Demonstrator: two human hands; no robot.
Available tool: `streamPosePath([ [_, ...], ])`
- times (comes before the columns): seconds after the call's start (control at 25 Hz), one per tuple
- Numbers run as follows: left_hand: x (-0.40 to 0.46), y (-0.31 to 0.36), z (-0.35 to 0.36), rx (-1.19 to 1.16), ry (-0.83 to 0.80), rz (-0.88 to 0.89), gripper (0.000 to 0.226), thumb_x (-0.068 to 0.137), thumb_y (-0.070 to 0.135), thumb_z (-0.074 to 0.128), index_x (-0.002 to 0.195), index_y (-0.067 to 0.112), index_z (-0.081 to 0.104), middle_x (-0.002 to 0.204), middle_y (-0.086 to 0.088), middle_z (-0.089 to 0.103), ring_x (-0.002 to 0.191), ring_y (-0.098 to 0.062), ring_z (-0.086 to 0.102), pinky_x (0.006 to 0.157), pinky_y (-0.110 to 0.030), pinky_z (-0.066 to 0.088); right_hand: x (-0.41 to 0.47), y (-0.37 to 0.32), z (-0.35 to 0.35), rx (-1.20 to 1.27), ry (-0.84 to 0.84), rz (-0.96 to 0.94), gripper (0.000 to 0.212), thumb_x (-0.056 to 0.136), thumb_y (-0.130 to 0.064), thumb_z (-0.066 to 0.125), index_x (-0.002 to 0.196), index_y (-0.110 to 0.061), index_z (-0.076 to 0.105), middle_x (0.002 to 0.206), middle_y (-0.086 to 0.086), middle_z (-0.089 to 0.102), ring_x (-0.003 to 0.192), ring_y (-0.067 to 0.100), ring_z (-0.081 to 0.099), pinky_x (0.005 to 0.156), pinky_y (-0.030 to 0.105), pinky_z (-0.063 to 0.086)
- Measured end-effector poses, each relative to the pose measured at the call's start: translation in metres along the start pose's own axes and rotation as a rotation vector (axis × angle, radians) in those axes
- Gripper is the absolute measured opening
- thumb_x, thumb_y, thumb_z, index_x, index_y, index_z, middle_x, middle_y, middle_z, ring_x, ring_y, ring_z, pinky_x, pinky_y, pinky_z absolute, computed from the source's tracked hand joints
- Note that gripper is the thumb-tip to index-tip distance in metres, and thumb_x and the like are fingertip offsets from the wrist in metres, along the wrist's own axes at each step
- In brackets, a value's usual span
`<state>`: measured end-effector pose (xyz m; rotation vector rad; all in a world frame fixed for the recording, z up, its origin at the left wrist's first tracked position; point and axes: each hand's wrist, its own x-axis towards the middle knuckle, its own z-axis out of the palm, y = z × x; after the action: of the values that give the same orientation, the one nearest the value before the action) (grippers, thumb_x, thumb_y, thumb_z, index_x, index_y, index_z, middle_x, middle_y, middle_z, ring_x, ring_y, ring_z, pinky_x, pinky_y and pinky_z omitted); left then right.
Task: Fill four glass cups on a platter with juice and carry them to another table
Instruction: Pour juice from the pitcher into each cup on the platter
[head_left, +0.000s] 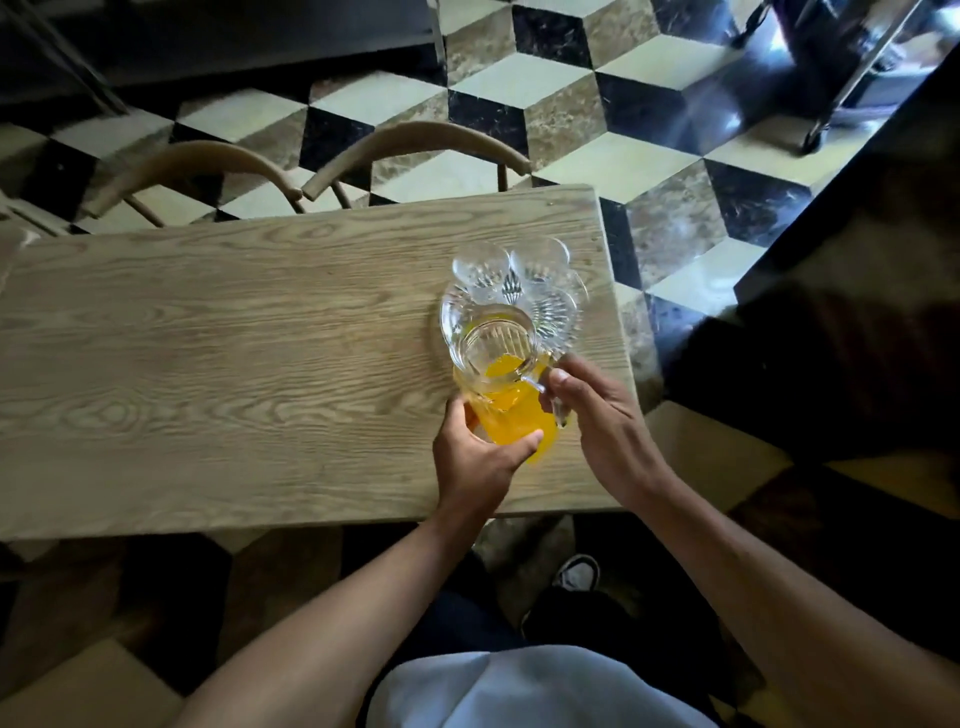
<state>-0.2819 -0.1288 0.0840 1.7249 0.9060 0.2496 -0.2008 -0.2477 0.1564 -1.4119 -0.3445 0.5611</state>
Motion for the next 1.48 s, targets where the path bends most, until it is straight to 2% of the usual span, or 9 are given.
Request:
streamPosePath([
  [0.12, -0.016, 0.003, 0.034, -0.036, -0.004, -0.023, 0.066, 0.055, 0.03, 0.099, 0.111, 0.024, 0.064, 0.097, 0.008, 0.077, 0.087, -0.002, 0.074, 0.077, -0.019, 0.057, -0.01, -0.006, -0.024, 0.023, 0.073, 0.018, 0.024, 0.093, -0.015, 0.046, 0.069, -0.016, 0.047, 0.065, -0.009, 0.046, 0.067, 0.01, 0.044, 0.066, 0.021, 0.037],
  [0.4, -0.019, 0.015, 0.107, -0.058, -0.085, -0.012, 0.078, 0.052, 0.047, 0.095, 0.117, 0.025, 0.058, 0.108, 0.006, 0.073, 0.099, -0.013, 0.071, 0.089, -0.039, 0.06, -0.004, -0.021, -0.08, -0.031, 0.207, 0.012, 0.021, 0.09, -0.013, 0.045, 0.075, 0.0, 0.049, 0.066, 0.004, 0.038, 0.059, 0.004, 0.038, 0.056, 0.015, 0.035],
  [0.6, -0.001, 0.02, 0.128, -0.129, -0.265, -0.011, 0.079, 0.057, 0.037, 0.099, 0.123, 0.022, 0.058, 0.114, 0.007, 0.071, 0.102, 0.007, 0.066, 0.088, -0.017, 0.054, 0.017, -0.023, -0.104, -0.154, 0.25, 0.026, 0.027, 0.101, 0.001, 0.042, 0.075, -0.005, 0.049, 0.062, -0.01, 0.04, 0.059, 0.001, 0.038, 0.056, 0.014, 0.035],
  [0.72, 0.021, 0.018, 0.138, -0.169, -0.335, -0.035, 0.08, 0.057, 0.043, 0.096, 0.125, 0.026, 0.059, 0.118, 0.008, 0.073, 0.109, -0.001, 0.068, 0.096, -0.028, 0.057, 0.034, -0.023, -0.111, -0.222, 0.29, 0.007, 0.026, 0.096, -0.009, 0.048, 0.071, -0.004, 0.048, 0.062, -0.01, 0.041, 0.059, 0.001, 0.038, 0.055, 0.013, 0.034],
  [0.8, 0.034, 0.016, 0.142, -0.197, -0.372, -0.06, 0.077, 0.058, 0.04, 0.097, 0.125, 0.024, 0.061, 0.118, 0.007, 0.073, 0.108, -0.003, 0.069, 0.094, -0.026, 0.057, 0.045, -0.026, -0.112, -0.279, 0.275, 0.01, 0.029, 0.097, -0.012, 0.053, 0.07, -0.004, 0.049, 0.062, -0.008, 0.041, 0.059, 0.002, 0.039, 0.054, 0.014, 0.034],
  [0.92, 0.047, 0.013, 0.146, -0.25, -0.44, -0.091, 0.074, 0.061, 0.03, 0.098, 0.125, 0.022, 0.061, 0.12, 0.004, 0.074, 0.11, -0.005, 0.071, 0.095, -0.023, 0.055, 0.059, -0.026, -0.113, -0.31, 0.273, 0.024, 0.032, 0.1, -0.009, 0.058, 0.069, -0.017, 0.052, 0.059, -0.017, 0.047, 0.056, -0.001, 0.04, 0.052, 0.014, 0.034],
  [1.16, 0.064, 0.005, 0.16, -0.345, -0.498, -0.181, 0.082, 0.058, 0.029, 0.099, 0.129, 0.02, 0.057, 0.126, -0.005, 0.073, 0.119, -0.021, 0.071, 0.107, -0.05, 0.054, 0.083, -0.018, -0.126, -0.428, 0.228, 0.073, 0.032, 0.099, -0.013, 0.062, 0.069, -0.014, 0.053, 0.057, -0.016, 0.046, 0.053, -0.003, 0.039, 0.049, 0.012, 0.031],
  [1.28, 0.065, 0.004, 0.167, -0.39, -0.488, -0.236, 0.086, 0.058, 0.028, 0.101, 0.131, 0.019, 0.057, 0.127, -0.006, 0.074, 0.12, -0.023, 0.07, 0.108, -0.053, 0.053, 0.092, -0.011, -0.134, -0.488, 0.192, 0.082, 0.032, 0.099, -0.017, 0.064, 0.071, -0.004, 0.052, 0.063, -0.008, 0.042, 0.055, 0.0, 0.036, 0.05, 0.014, 0.03],
  [1.48, 0.063, 0.019, 0.176, -0.521, -0.461, -0.344, 0.077, 0.067, 0.011, 0.096, 0.132, 0.011, 0.055, 0.126, -0.011, 0.074, 0.118, -0.025, 0.072, 0.105, -0.048, 0.056, 0.109, -0.012, -0.141, -0.573, 0.124, 0.132, 0.035, 0.098, -0.023, 0.065, 0.067, -0.019, 0.05, 0.059, -0.013, 0.04, 0.054, 0.001, 0.035, 0.05, 0.017, 0.029],
])
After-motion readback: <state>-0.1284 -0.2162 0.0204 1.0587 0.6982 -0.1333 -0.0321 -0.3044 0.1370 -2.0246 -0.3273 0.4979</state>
